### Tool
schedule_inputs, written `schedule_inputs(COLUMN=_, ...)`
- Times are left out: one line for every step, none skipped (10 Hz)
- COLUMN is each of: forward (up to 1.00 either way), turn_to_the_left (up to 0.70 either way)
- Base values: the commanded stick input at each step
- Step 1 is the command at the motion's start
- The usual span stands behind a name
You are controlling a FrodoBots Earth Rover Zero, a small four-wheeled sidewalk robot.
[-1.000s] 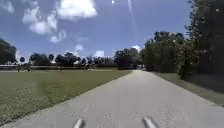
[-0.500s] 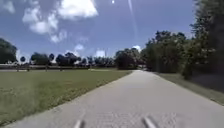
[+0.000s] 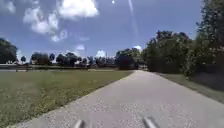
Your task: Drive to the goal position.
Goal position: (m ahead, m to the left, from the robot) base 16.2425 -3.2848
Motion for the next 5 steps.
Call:
schedule_inputs(forward=0.5, turn_to_the_left=0.0)
schedule_inputs(forward=0.5, turn_to_the_left=0.0)
schedule_inputs(forward=0.5, turn_to_the_left=0.0)
schedule_inputs(forward=0.5, turn_to_the_left=0.0)
schedule_inputs(forward=0.5, turn_to_the_left=0.0)
